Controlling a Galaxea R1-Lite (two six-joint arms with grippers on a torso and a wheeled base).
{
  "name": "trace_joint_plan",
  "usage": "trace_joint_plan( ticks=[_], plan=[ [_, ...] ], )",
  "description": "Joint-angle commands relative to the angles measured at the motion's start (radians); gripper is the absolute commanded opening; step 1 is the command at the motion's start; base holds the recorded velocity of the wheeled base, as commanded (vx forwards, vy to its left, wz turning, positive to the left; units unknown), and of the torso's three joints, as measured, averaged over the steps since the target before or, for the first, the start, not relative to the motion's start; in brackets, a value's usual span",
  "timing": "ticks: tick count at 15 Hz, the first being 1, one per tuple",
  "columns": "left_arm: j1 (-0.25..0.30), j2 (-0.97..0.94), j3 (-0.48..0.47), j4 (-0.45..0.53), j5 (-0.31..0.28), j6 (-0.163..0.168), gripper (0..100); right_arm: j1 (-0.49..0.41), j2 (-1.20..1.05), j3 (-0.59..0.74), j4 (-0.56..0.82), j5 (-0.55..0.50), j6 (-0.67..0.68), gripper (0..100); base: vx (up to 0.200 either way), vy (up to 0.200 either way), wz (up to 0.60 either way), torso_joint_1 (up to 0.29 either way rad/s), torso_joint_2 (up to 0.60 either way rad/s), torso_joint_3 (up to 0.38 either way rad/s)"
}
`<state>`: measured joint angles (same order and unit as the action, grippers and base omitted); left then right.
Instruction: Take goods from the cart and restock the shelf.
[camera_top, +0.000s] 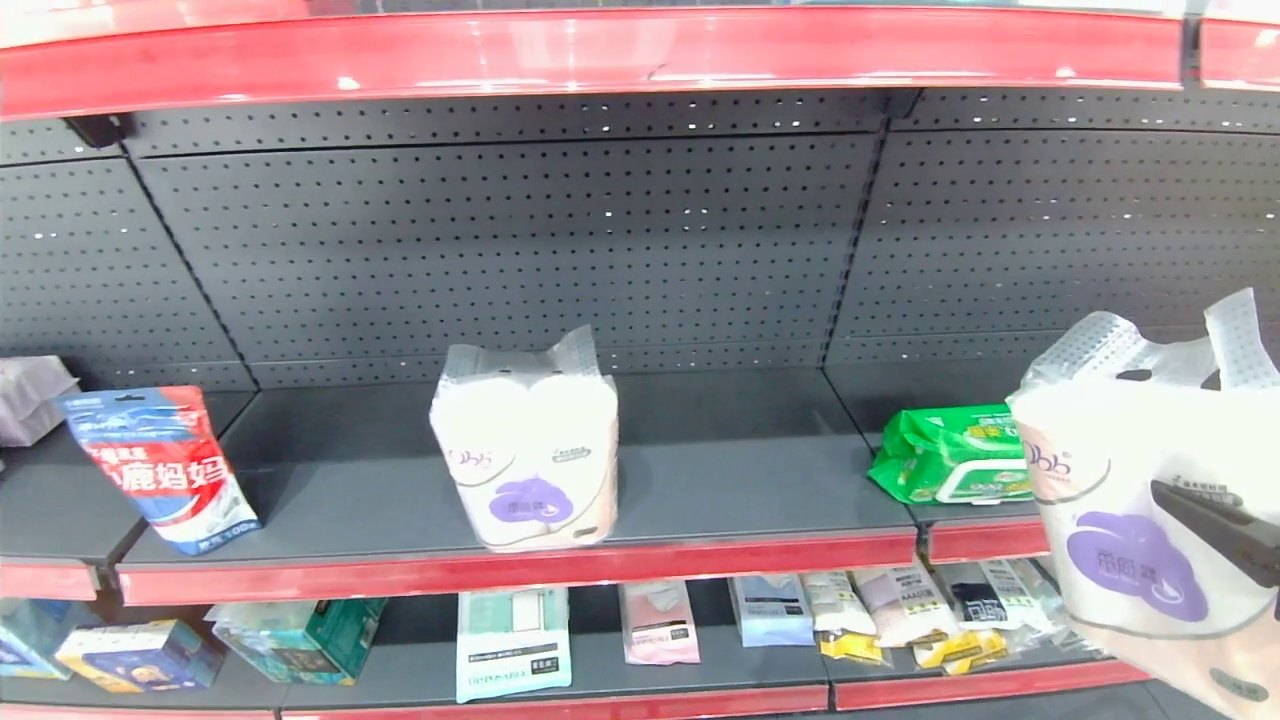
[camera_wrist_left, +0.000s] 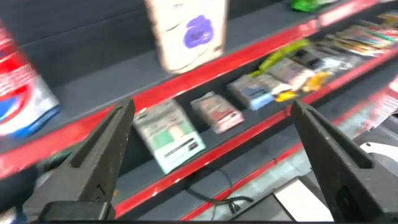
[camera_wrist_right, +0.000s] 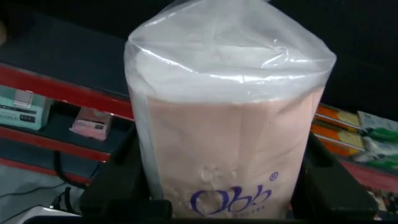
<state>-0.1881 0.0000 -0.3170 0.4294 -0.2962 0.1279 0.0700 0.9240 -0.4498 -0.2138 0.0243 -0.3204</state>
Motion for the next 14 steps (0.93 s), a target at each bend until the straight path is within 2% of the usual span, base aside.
trace_joint_plan(
  ticks=[1,3,6,8,9,10,11,12,13,14],
  plan=[
    [-0.001,0.003,0.001,0.000,0.000,-0.001,100,0.001,0.004,-0.001,0.001,0.002,0.000,0,0.000,0.000,0.60,0.002,0.01,0.002],
    [-0.001,0.003,0.004,0.000,0.000,-0.001,100,0.001,0.004,-0.001,0.001,0.002,0.000,0,0.000,0.000,0.60,0.005,0.00,0.002],
    [-0.001,0.003,0.012,-0.004,0.000,-0.001,100,0.001,0.006,-0.018,0.001,0.003,0.000,0,0.000,0.000,0.00,0.000,0.00,0.000],
    [-0.001,0.003,0.015,-0.006,0.020,-0.002,100,0.001,0.022,-0.092,0.001,0.062,0.000,0,0.000,0.000,0.00,0.000,0.00,0.000],
    [-0.001,0.003,0.035,-0.012,0.060,-0.008,100,0.004,0.064,-0.155,0.001,0.089,0.000,0,0.000,0.000,0.00,0.000,0.00,0.000],
    [-0.001,0.003,0.059,-0.038,0.084,-0.014,100,0.021,0.108,-0.182,-0.001,0.118,0.003,0,0.000,0.000,0.00,0.000,0.00,0.000],
    [-0.001,0.003,0.088,-0.067,0.135,-0.019,100,0.030,0.147,-0.194,-0.004,0.125,0.006,0,0.000,0.000,0.00,0.000,0.00,0.000],
    [-0.001,0.003,0.139,-0.132,0.223,-0.039,100,0.047,0.194,-0.201,-0.025,0.125,0.012,0,0.000,0.000,0.00,0.000,0.00,0.000],
    [-0.001,0.003,0.205,-0.239,0.287,-0.076,100,0.060,0.245,-0.194,-0.095,0.126,0.014,0,0.000,0.000,0.00,0.000,0.00,0.000],
    [-0.001,0.003,0.246,-0.334,0.319,-0.097,100,0.060,0.289,-0.194,-0.157,0.129,0.014,0,0.000,0.000,0.00,0.000,0.00,0.000]
  ],
)
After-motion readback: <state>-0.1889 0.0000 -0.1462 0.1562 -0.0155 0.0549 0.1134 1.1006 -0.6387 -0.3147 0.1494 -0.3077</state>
